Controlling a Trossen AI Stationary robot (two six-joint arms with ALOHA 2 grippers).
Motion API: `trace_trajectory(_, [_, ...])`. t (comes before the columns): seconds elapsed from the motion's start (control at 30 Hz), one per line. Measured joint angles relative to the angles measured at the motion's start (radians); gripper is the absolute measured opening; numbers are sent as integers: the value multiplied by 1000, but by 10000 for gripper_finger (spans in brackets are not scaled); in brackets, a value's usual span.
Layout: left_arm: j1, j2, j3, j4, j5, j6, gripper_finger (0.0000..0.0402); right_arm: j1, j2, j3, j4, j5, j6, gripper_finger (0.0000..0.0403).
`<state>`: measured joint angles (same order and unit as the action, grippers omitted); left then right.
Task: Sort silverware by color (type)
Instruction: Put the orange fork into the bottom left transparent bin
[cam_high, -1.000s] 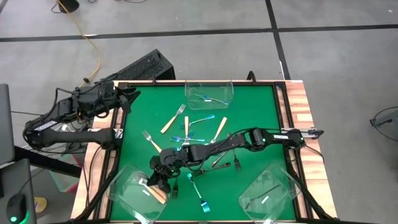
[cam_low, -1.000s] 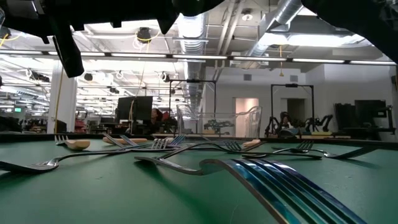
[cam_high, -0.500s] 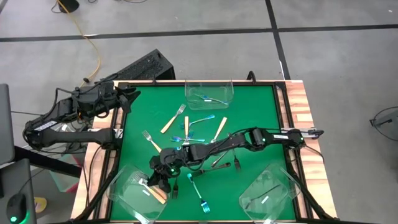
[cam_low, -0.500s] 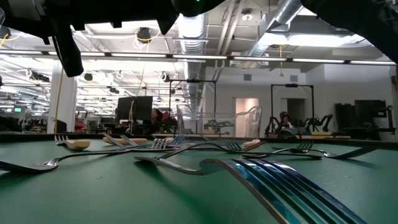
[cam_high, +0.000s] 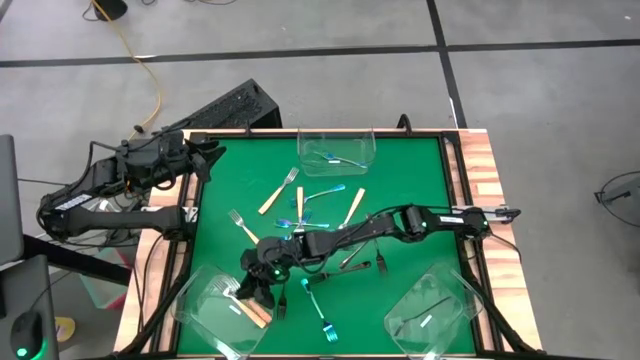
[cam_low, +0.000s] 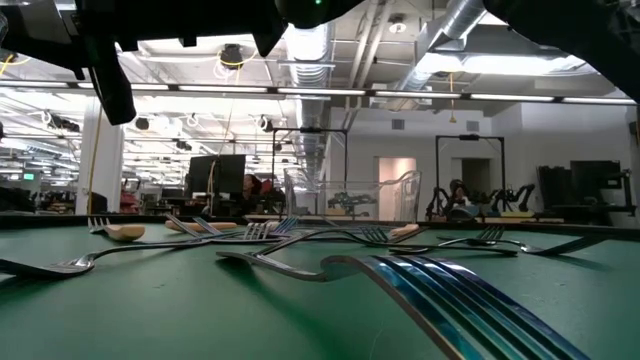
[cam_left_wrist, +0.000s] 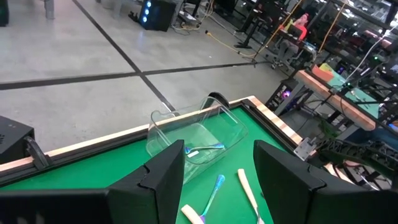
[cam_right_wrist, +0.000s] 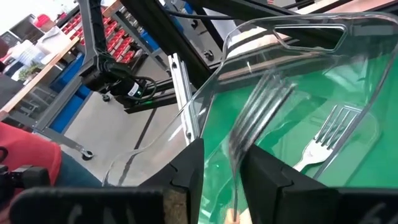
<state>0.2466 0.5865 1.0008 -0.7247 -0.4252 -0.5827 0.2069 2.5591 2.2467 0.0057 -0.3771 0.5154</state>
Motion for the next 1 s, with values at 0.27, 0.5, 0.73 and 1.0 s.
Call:
trace_trajectory(0.27, [0,0,0,0,0,3,176,-6,0,0,0,0,0,119])
trace_trajectory(0.5, [0,0,0,-2,0,0,176,-25,0,0,-1,8,10,119])
trace_trajectory(0.73, [0,0,0,-4,0,0,176,-26,0,0,-2,13,9,119])
trace_trajectory(1.0, [0,0,0,-4,0,5,176,-25,-2,-1,-142,-17,-56,119])
